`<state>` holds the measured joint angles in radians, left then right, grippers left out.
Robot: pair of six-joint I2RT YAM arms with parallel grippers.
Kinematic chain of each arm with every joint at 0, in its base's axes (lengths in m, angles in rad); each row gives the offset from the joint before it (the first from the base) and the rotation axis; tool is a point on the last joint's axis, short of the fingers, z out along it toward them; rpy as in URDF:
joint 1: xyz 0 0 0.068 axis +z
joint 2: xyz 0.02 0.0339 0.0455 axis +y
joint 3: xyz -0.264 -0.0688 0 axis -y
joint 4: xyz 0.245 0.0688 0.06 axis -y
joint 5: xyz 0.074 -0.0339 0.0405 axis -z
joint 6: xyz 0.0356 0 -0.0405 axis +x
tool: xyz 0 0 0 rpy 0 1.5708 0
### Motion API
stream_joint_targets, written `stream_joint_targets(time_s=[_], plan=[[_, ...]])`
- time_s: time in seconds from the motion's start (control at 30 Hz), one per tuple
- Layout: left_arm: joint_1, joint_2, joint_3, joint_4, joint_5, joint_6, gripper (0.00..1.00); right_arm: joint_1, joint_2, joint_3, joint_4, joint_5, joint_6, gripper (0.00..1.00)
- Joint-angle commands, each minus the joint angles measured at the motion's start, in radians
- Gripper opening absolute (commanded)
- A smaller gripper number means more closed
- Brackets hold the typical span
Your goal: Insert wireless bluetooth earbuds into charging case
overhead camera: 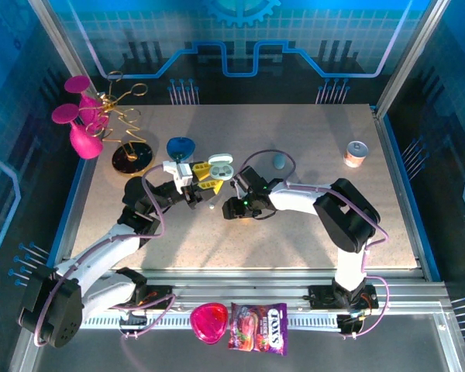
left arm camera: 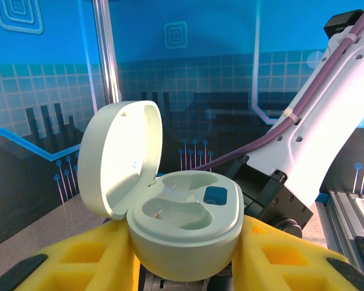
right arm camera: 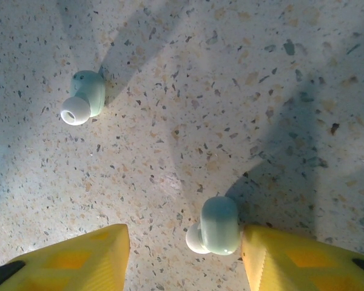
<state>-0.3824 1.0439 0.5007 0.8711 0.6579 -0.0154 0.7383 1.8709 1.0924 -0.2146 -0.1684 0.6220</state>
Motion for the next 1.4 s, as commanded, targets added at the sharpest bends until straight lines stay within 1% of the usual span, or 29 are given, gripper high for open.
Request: stream_joint_targets(time_s=[0.0, 0.13, 0.37, 0.7, 1.13, 1.37], plan=[[0.006, -0.009, 0.004, 0.019, -0.008, 0.024, 0.38, -0.013, 0.017, 0.007, 0.063, 0.046, 0.000, 0.51], [0.006, -0.015, 0.005, 0.008, -0.011, 0.030, 0.38, -0.013, -0.004, 0.002, 0.066, 0.040, 0.000, 0.51], [0.005, -0.016, 0.006, 0.010, -0.011, 0.028, 0.38, -0.014, -0.040, -0.020, 0.059, 0.083, -0.005, 0.50], [0.006, -0.021, 0.004, 0.006, -0.012, 0.028, 0.38, -0.018, 0.010, -0.007, 0.063, 0.017, -0.005, 0.51], [0.006, -0.021, 0.005, 0.008, -0.012, 0.027, 0.38, -0.011, 0.036, -0.009, 0.064, -0.024, -0.008, 0.50], [0.006, -0.019, 0.004, 0.011, -0.013, 0.030, 0.38, -0.011, 0.022, -0.007, 0.084, -0.059, -0.009, 0.48]])
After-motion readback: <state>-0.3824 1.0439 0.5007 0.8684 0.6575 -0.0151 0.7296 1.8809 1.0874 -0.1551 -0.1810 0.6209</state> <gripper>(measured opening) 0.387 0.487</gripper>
